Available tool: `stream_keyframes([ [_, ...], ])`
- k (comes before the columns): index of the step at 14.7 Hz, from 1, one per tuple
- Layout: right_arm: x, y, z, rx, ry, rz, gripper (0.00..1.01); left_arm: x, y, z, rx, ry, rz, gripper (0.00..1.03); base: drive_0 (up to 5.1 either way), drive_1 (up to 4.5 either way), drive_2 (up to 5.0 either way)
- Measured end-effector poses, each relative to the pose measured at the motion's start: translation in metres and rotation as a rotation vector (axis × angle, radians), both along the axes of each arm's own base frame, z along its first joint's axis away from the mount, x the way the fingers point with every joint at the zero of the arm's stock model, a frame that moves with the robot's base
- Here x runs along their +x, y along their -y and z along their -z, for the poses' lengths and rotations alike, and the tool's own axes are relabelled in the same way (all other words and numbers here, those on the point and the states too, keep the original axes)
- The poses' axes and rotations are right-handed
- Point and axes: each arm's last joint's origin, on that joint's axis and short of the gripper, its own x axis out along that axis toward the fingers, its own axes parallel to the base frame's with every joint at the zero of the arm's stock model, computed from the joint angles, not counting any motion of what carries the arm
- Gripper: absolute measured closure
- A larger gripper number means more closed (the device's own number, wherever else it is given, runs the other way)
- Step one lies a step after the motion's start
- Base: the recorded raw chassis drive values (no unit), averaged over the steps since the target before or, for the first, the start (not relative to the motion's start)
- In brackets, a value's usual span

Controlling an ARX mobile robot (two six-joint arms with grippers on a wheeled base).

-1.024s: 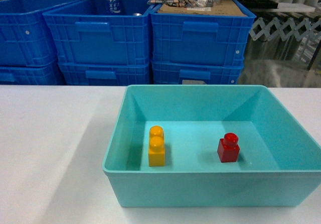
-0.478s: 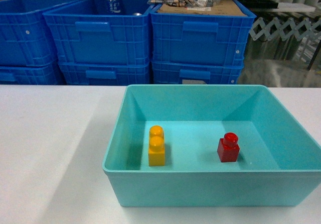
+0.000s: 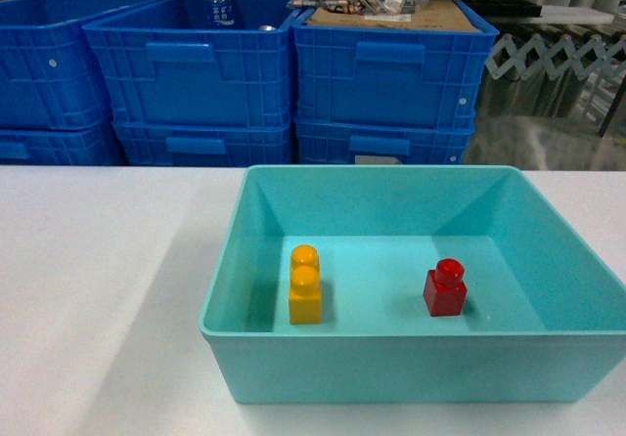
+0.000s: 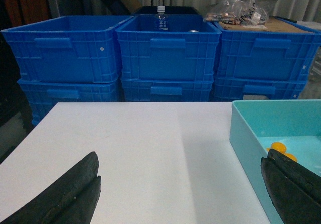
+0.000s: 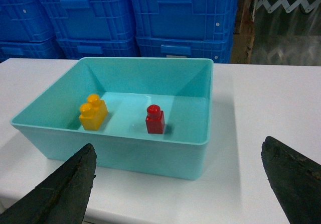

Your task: Pick red block from blue box to shelf

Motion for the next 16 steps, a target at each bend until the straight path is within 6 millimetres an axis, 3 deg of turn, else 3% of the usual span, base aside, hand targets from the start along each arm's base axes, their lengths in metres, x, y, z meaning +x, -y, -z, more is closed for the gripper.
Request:
stream_keyframes([
  [4, 0.002, 0.0, 0.003, 0.017, -0.055, 0.0, 0.03, 0.0, 0.0, 0.0, 0.0, 0.0, 0.0, 0.05, 0.0, 0.0, 0.0],
  [9, 0.027, 0.004, 0.001, 0.049, -0.112, 0.019, 0.03, 0.0, 0.0, 0.0, 0.0, 0.0, 0.0, 0.05, 0.0, 0.0, 0.0],
  [10, 0.039, 0.002, -0.01, 0.051, -0.087, 0.024, 0.03, 0.0, 0.0, 0.0, 0.0, 0.0, 0.0, 0.05, 0.0, 0.0, 0.0],
  [13, 0.102, -0.019, -0.06, 0.051, -0.074, -0.004, 0.03, 0.0, 0.0, 0.0, 0.0, 0.0, 0.0, 0.05, 0.0, 0.0, 0.0],
  [16, 0.16, -0.06, -0.064, 0.003, -0.283, -0.094, 0.03, 0.0, 0.0, 0.0, 0.0, 0.0, 0.0, 0.05, 0.0, 0.0, 0.0],
])
